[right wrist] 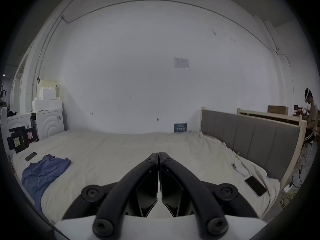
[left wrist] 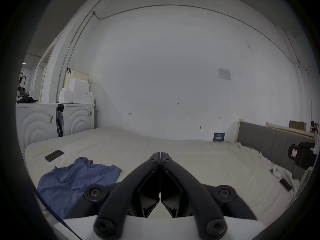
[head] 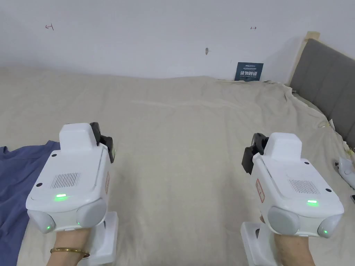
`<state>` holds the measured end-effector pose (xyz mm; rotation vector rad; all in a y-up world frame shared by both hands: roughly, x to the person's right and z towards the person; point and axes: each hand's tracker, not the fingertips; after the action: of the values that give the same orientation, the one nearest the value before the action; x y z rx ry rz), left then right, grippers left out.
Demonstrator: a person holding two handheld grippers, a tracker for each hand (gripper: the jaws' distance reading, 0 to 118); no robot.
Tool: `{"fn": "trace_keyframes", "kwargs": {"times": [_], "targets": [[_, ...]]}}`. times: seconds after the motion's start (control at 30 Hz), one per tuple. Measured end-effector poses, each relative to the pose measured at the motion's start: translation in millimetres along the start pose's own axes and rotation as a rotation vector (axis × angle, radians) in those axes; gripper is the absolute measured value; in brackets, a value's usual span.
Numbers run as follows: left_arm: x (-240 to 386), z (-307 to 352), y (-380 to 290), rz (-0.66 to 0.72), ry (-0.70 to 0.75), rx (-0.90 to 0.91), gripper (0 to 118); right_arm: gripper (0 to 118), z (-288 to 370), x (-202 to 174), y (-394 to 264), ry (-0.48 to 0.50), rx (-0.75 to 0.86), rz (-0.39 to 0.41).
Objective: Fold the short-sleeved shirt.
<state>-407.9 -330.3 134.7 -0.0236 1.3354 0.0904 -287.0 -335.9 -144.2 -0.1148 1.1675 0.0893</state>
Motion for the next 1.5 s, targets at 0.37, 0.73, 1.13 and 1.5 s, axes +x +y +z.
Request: {"fn": "trace_keyframes", "kwargs": {"times": [0.37, 0.73, 1.13, 1.5], "targets": [[6.8, 5.5, -27.1, -0.085, -0.037, -0.077, 0, 0, 2.1, 2.3, -18.8, -0.011, -0.046, -0.009], [7.3, 5.0, -24.2, -0.093, -0.052, -0.073, 0, 0, 5.6, -2.1, -16.6, 0.009, -0.037, 0.014], [7.1, 3.5, -23.2, -0.090, -0.057, -0.068, 0, 0, 7.8, -4.7, -15.4, 0.006, -0.036, 0.028], [8.3, 3.2, -21.8, -0.087, -0.057, -0.069, 0, 0, 7.8, -4.3, -13.7, 0.011, -0.029, 0.029]]}}
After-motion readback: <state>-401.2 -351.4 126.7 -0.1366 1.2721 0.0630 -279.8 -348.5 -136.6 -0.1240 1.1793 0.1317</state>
